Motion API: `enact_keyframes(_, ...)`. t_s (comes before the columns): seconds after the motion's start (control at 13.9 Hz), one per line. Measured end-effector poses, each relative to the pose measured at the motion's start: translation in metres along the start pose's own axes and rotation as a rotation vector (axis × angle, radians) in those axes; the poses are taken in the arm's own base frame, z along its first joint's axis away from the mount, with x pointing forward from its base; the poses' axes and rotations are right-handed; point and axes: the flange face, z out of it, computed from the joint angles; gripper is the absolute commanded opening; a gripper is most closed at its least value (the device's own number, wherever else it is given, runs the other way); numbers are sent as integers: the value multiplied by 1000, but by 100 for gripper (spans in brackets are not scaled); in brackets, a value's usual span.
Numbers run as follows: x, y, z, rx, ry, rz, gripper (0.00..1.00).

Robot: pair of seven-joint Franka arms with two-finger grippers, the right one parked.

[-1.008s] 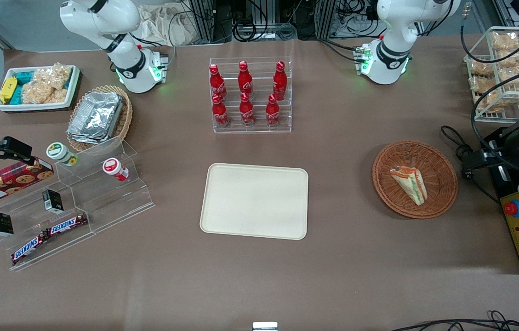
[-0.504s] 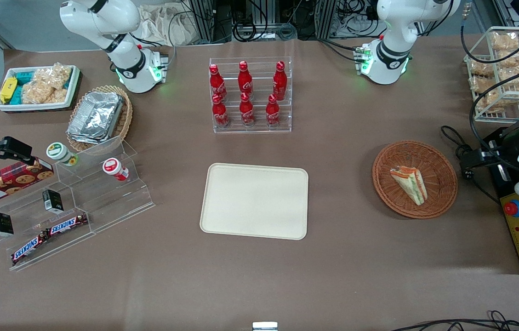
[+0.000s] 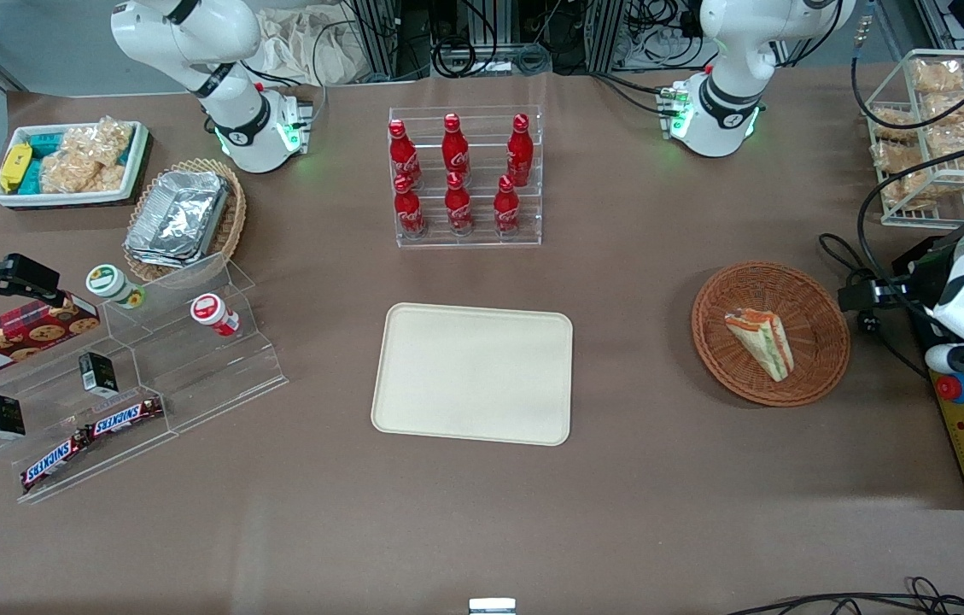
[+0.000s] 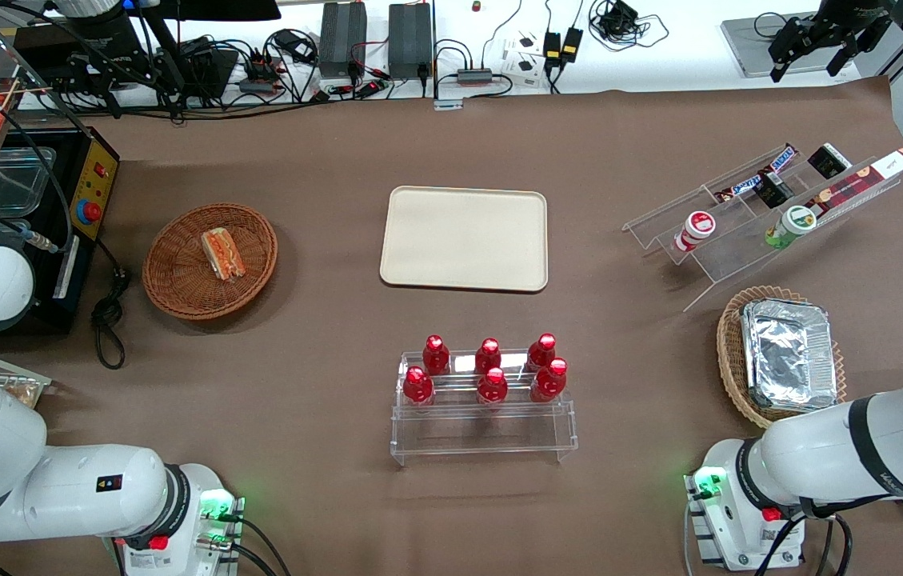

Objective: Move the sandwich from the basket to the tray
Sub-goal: 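Move the left gripper over the wrapped sandwich in the wicker basket, then lower the left gripper, close on the sandwich, and lift it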

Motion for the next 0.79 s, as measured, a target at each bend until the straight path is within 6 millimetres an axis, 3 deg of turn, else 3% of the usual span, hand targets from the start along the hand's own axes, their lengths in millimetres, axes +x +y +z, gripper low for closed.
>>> enact_keyframes(0.43,5,2,76,14,-82,-15,99)
enact_keyframes(0.79,12,4,153,7,-28,-179,99)
